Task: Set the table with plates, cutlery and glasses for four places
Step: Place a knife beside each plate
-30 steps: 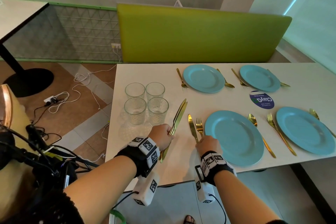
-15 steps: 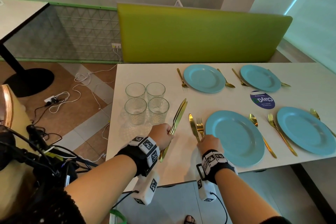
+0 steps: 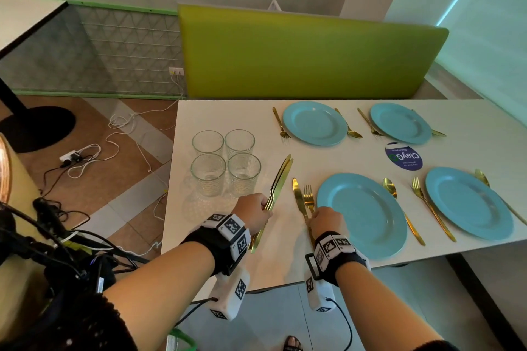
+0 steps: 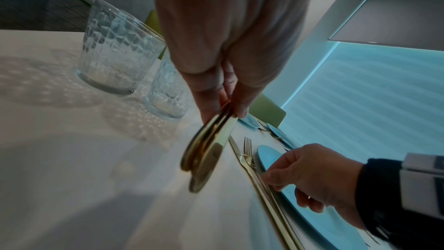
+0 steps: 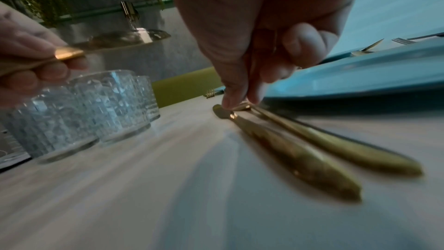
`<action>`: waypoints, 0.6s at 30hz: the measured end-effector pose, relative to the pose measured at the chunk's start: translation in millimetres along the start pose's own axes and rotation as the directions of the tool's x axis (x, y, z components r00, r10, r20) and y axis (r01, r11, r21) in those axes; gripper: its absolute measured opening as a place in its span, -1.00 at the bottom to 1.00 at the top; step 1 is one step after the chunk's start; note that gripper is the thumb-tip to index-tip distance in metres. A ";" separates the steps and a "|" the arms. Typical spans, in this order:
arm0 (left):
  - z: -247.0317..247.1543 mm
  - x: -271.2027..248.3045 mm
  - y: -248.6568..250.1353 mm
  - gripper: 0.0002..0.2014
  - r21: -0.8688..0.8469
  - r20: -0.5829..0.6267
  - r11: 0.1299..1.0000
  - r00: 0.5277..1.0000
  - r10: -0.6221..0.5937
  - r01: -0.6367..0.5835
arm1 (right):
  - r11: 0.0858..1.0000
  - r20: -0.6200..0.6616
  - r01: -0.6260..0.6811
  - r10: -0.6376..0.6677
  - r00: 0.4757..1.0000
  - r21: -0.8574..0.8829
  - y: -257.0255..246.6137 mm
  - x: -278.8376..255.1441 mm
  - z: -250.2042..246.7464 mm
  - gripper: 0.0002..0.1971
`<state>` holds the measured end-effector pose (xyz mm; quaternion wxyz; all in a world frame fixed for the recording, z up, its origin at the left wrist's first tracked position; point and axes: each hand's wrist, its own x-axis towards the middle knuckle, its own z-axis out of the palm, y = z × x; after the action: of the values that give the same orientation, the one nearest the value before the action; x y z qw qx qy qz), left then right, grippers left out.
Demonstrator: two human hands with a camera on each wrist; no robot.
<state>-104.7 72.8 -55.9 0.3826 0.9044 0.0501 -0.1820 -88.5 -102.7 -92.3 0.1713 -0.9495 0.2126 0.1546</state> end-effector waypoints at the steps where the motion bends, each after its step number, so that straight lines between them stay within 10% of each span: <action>1: 0.4 0.3 1.6 -0.67 -0.002 0.003 1.000 1.000 0.005 -0.005 | 1.000 -0.013 0.005 -0.004 1.000 0.021 -0.5 -1.8 -4.1 -0.77; 18: 27.3 10.3 77.7 -0.76 -0.022 0.129 0.987 0.978 0.163 -0.161 | 0.935 0.052 0.119 -0.145 0.988 0.334 29.7 -14.5 -78.3 -0.72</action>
<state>-85.2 -1.7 -24.9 0.4040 0.8894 -0.0478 -0.2084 -97.3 -153.5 -24.8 0.3455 -0.9131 0.1646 0.1408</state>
